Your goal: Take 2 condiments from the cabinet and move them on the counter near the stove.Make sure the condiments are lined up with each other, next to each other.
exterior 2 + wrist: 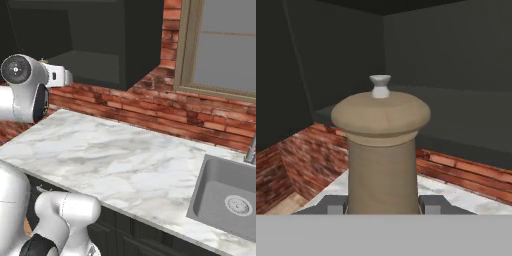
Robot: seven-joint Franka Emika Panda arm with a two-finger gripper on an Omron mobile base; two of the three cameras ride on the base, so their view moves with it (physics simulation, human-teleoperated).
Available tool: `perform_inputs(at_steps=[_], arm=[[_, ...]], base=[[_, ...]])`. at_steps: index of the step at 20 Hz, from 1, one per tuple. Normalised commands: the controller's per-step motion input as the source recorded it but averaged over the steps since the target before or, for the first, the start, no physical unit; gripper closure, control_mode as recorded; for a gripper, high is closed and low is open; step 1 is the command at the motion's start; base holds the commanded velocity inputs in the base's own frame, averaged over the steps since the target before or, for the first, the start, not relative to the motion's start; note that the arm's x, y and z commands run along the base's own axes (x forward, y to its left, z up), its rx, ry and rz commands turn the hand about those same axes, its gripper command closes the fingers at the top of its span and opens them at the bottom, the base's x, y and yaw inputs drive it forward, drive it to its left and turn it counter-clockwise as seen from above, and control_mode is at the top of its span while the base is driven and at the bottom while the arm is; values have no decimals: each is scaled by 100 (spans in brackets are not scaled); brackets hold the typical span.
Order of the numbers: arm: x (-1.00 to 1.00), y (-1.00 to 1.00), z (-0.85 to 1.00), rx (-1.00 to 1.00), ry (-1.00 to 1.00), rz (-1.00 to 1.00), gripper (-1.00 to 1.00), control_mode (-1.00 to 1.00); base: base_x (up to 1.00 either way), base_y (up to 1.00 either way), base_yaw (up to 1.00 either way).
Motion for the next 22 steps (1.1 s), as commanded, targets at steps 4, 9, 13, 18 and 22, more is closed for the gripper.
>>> perform_inputs(at_steps=[4,9,13,18,22], arm=[[-100,-21,0,2,0,0,100,-100],[-71,0,-2,3,0,-3,100,-100],[-43,-1,-10,3,0,-1,100,-100],[-30,-21,-12,1,0,0,100,-100],[-14,-34,-31,-5,0,0,100,-100]], base=[[0,0,0],[0,0,0],[0,0,0],[0,0,0],[0,0,0]])
